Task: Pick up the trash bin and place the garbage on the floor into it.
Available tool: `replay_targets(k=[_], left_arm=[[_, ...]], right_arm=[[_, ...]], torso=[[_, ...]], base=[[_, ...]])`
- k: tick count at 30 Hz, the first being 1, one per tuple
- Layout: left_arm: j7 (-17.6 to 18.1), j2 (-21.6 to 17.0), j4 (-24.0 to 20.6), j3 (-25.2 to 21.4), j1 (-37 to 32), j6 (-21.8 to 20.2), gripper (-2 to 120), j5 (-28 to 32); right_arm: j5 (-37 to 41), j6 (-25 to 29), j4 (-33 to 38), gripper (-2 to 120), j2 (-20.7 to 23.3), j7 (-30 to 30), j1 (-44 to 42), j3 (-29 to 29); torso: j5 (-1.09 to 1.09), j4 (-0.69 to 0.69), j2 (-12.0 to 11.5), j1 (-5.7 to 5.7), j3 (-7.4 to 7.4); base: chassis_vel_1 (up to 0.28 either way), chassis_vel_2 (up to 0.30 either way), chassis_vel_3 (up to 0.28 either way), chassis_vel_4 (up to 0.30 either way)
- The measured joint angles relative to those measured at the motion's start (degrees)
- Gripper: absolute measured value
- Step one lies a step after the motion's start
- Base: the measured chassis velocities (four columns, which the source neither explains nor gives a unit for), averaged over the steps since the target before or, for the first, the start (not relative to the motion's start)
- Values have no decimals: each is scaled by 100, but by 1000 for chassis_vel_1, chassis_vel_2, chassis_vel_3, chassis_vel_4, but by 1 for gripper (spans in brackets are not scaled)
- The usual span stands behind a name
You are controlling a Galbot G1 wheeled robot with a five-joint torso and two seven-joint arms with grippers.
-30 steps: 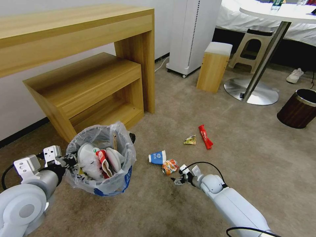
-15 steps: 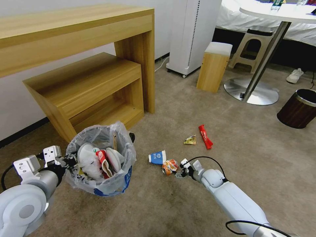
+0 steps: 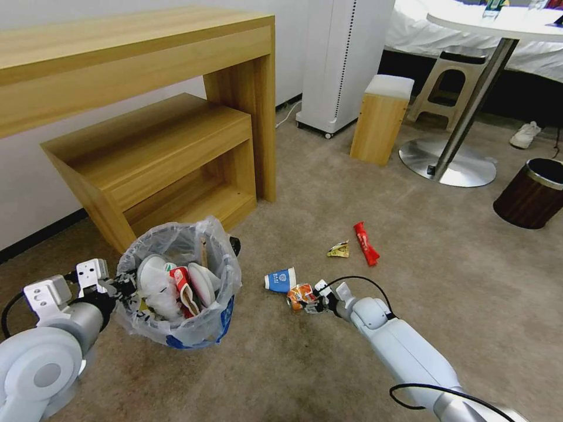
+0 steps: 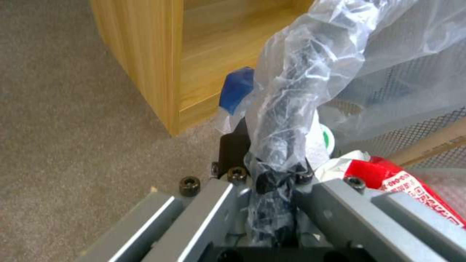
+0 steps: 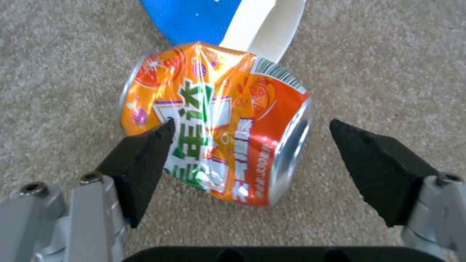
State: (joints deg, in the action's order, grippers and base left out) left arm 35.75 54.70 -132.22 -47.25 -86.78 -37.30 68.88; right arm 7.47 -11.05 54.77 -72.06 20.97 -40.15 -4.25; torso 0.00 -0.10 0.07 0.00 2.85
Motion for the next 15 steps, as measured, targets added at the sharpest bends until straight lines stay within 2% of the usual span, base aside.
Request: replay_targets(k=[2, 11, 15], left_arm=[[-6, 0, 21, 4, 15, 1, 1, 0], [-25, 0, 65, 31, 47, 4, 1, -5], [-28, 2, 67, 44, 61, 6, 1, -5]], right_arm=[[-59, -7, -83, 75, -42, -4, 28, 0], [-93, -19, -121, 67, -14, 30, 13, 52], [-180, -32, -139, 50, -8, 99, -34, 94]], torso=[[0, 0, 0, 0, 0], [0, 0, 0, 0, 0], [1, -1, 0, 0, 0]], base=[[0, 0, 0, 0], [0, 0, 0, 0], [0, 0, 0, 0]])
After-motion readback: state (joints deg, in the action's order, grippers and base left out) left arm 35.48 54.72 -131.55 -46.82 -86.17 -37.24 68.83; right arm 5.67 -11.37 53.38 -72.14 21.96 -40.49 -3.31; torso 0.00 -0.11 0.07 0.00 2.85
